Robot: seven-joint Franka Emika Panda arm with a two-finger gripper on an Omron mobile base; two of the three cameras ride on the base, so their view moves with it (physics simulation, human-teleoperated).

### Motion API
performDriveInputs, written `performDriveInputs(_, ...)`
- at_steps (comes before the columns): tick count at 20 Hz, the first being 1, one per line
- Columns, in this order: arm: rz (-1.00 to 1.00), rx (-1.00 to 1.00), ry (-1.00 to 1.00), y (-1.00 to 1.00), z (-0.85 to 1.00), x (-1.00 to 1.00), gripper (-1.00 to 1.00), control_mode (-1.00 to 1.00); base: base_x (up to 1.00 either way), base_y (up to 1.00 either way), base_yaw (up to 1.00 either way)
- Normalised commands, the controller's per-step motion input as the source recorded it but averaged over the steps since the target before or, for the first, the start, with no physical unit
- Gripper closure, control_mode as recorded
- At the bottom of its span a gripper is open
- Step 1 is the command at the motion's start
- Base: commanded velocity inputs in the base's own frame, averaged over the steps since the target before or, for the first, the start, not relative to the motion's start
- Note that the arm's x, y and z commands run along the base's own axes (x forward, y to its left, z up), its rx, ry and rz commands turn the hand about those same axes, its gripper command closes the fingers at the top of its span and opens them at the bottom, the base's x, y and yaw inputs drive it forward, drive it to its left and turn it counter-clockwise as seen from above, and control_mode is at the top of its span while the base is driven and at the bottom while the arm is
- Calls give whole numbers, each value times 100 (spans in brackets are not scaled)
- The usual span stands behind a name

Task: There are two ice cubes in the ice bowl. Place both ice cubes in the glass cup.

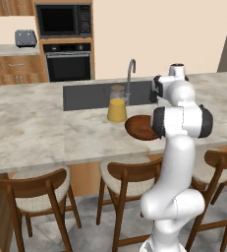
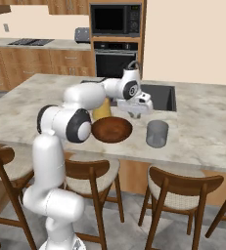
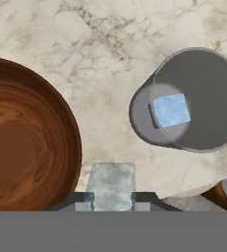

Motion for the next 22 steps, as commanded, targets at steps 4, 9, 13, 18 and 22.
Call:
performDriveInputs(4, 0, 11, 0, -56, 0, 22, 100, -100, 0, 0, 0)
performDriveInputs(9, 0, 8, 0, -42, -12, 2, 100, -100, 0, 0, 0)
performDriveInputs(13, 0, 2, 0, -19, -22, 0, 100, -100, 0, 0, 0)
performDriveInputs(18, 0, 0, 0, -21, -28, 9, 100, -100, 0, 0, 0)
performDriveInputs(22, 0, 0, 0, -20, -28, 21, 100, -100, 0, 0, 0)
